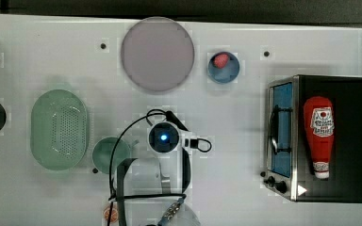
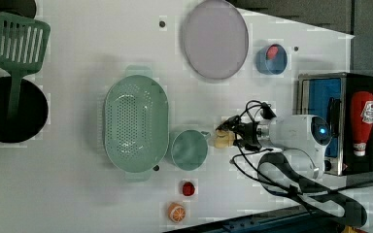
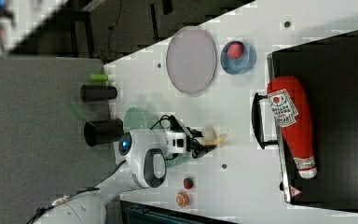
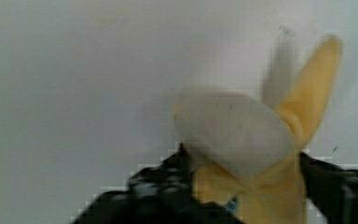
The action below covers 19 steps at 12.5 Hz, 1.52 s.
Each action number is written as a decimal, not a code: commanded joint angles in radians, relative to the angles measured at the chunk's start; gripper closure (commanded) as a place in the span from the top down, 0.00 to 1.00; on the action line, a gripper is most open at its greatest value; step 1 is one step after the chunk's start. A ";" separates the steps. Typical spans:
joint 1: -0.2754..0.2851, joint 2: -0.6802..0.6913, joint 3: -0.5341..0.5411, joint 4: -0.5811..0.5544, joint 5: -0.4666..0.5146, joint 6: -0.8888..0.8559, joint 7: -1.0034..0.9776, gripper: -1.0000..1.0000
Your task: Pick banana from table and place on plate.
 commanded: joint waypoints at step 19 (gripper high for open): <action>-0.014 -0.480 -0.016 0.336 0.004 -0.751 0.047 0.22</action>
